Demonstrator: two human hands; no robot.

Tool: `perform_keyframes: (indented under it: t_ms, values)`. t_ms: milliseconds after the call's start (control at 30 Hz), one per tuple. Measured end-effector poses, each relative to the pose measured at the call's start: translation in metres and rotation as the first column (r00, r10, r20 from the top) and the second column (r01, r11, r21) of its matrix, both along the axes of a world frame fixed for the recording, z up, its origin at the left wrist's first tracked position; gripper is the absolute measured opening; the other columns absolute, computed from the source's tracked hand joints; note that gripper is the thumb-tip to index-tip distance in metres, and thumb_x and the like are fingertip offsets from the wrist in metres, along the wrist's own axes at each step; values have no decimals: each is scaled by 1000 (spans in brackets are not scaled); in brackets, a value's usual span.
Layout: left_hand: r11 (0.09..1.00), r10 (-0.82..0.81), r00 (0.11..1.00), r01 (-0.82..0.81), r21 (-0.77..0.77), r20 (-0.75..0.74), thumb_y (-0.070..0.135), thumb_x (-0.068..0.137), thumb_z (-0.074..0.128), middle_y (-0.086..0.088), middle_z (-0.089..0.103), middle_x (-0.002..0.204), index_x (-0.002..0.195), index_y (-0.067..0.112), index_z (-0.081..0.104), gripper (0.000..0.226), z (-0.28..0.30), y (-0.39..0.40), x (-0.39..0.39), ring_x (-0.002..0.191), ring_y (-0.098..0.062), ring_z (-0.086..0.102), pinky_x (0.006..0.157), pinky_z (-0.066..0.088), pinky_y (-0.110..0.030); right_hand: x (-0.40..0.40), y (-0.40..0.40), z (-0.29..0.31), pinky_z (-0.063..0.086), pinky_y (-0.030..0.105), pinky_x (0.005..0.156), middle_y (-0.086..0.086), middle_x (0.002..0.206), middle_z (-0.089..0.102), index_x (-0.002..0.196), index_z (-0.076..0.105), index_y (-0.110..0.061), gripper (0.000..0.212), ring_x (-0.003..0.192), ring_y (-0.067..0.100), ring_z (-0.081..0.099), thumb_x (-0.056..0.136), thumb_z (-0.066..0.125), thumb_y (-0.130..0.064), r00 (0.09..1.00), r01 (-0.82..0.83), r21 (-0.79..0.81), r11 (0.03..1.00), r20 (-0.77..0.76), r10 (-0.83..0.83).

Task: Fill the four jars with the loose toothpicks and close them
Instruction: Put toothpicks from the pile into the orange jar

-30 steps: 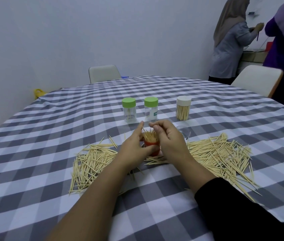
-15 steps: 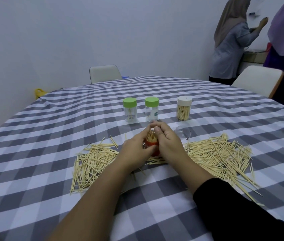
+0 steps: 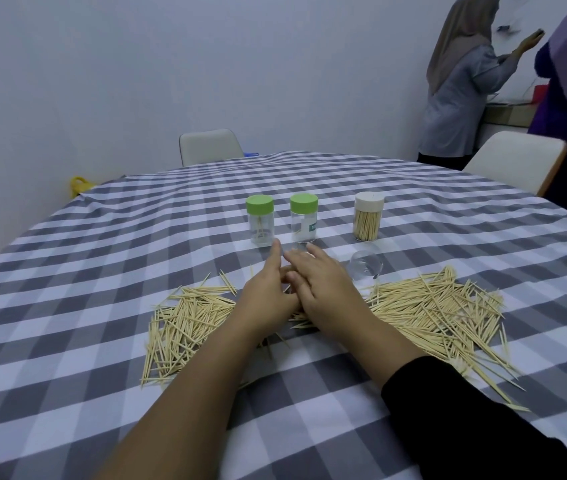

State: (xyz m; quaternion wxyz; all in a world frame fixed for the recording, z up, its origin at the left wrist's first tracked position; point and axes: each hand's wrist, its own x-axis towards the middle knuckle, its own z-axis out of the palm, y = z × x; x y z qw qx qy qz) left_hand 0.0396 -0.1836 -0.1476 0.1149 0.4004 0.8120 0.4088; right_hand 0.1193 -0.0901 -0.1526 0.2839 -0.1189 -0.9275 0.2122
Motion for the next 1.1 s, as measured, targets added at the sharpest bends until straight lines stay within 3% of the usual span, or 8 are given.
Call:
perform_keyframes:
  t_ms: [167,333,467,567,667,767,967,1100]
  values:
    - [1000,-9,1000,9,5,-16,23,87,59,17,65,114,151,30,-6,92,0,-1,1,110,-6,57,91,46,-29,1,-3,1,31,33,109,-2,147,41,145,35,-21,54,133,16,39,94,45,-6,989,-81,-106,991,-131,67]
    - [1000,-11,1000,11,19,-13,26,88,60,13,57,132,151,35,3,85,0,-1,0,115,-9,57,98,46,-37,0,-3,-2,12,31,115,-1,149,39,147,29,-21,56,144,14,18,95,37,-3,999,-45,60,997,-4,45]
    - [1000,-18,998,18,-13,-57,32,86,58,13,62,124,149,40,9,81,-2,-2,-2,110,-12,60,95,48,-39,-2,-1,-6,14,33,115,0,149,38,144,36,-22,50,142,16,21,94,35,-20,998,19,33,999,-67,-17]
    - [995,-50,997,45,-92,-57,31,83,61,9,57,131,151,38,6,88,4,-5,-3,118,-17,55,98,46,-37,1,-1,-2,16,30,114,-1,148,38,146,33,-23,47,138,12,28,99,36,-26,999,-13,-68,998,-45,10]
    - [991,-58,998,59,-120,12,35,80,70,7,43,146,152,25,10,94,14,-10,-5,132,-13,42,98,38,-25,8,-1,11,20,37,114,0,147,38,147,29,-23,48,137,16,28,100,40,-28,995,3,-174,985,-95,-20]
    - [983,-63,998,61,-172,-8,35,83,69,3,35,152,152,22,17,87,23,-19,-5,134,-14,39,103,36,-29,18,1,25,26,41,113,0,147,39,146,33,-25,46,136,16,30,101,39,-30,993,32,-275,961,-101,-62]
    - [903,-145,969,48,-427,-198,16,90,57,1,32,153,149,26,28,66,49,-55,-15,135,-17,37,104,32,-27,53,19,48,35,30,102,1,142,48,137,48,-19,39,128,18,43,101,36,-13,951,240,-267,933,259,-170]
    - [757,-233,945,29,-653,-228,13,87,57,-1,32,153,149,34,25,72,55,-72,-19,130,-20,42,94,37,-24,77,22,50,35,32,105,6,147,41,141,42,-22,48,131,24,41,95,39,-8,741,236,7,972,645,-185]
